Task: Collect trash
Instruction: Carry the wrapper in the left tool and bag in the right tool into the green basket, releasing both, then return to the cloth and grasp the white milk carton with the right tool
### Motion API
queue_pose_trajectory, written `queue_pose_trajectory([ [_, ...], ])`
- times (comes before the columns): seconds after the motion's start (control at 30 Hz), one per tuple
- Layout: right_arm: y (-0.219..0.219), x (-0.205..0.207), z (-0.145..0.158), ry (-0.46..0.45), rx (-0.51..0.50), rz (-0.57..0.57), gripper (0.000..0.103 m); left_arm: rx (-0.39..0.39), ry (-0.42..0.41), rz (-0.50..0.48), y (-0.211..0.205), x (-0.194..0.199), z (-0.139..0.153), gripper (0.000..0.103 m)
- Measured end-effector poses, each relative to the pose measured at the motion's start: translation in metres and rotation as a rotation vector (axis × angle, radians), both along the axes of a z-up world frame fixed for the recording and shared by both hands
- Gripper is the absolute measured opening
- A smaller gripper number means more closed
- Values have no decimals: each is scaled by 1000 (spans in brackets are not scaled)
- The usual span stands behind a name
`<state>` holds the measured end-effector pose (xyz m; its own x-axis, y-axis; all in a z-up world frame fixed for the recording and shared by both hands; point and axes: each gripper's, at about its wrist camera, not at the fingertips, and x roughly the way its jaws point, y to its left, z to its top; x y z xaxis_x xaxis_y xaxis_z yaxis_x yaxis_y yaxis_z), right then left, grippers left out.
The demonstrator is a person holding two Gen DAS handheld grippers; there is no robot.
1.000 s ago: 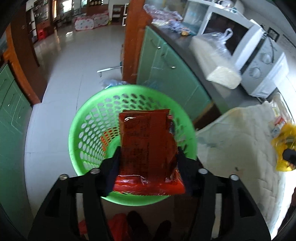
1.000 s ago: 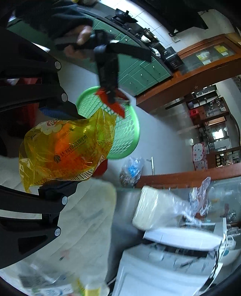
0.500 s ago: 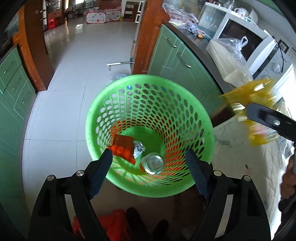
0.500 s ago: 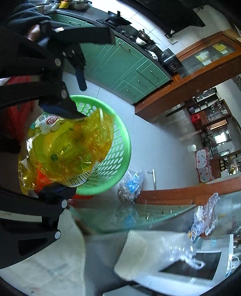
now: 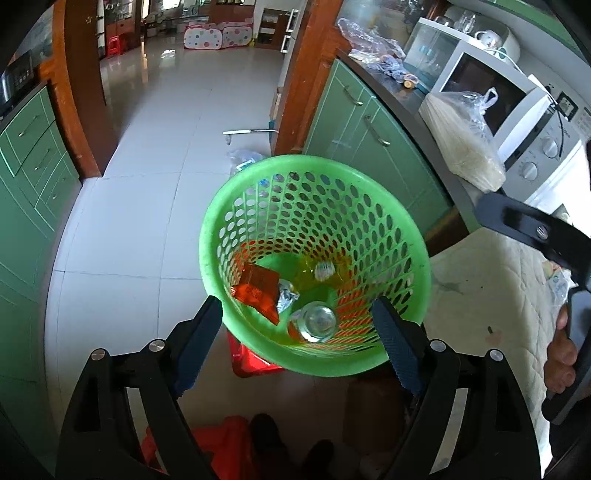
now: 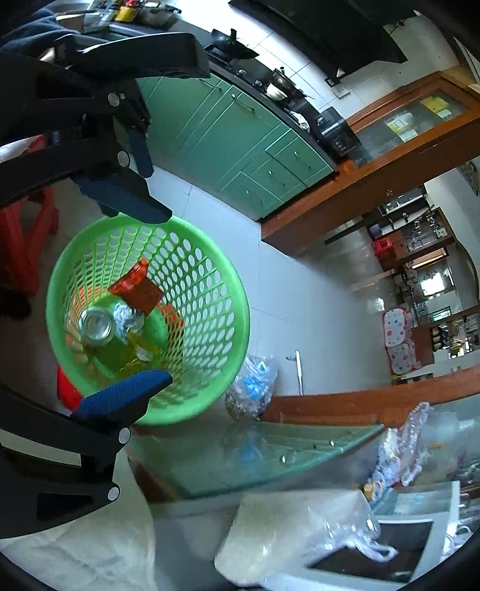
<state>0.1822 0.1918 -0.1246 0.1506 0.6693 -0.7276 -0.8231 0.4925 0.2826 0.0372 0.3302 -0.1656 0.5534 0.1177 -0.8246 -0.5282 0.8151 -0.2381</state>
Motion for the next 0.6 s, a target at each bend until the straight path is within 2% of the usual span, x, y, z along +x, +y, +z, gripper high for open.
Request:
queue_pose_trajectory([
  [0.27,-87,7,19,-59,-9,-114,81,17,-26,-55,-29,13,19,83],
  [0.37,-132,10,24,-94,-22,-182,81,19,-39,-87,-45,20,27,83],
  [0.6,-228,26,28,-111,-57,-336,82,29,-57,-167,-83,39,37,83],
])
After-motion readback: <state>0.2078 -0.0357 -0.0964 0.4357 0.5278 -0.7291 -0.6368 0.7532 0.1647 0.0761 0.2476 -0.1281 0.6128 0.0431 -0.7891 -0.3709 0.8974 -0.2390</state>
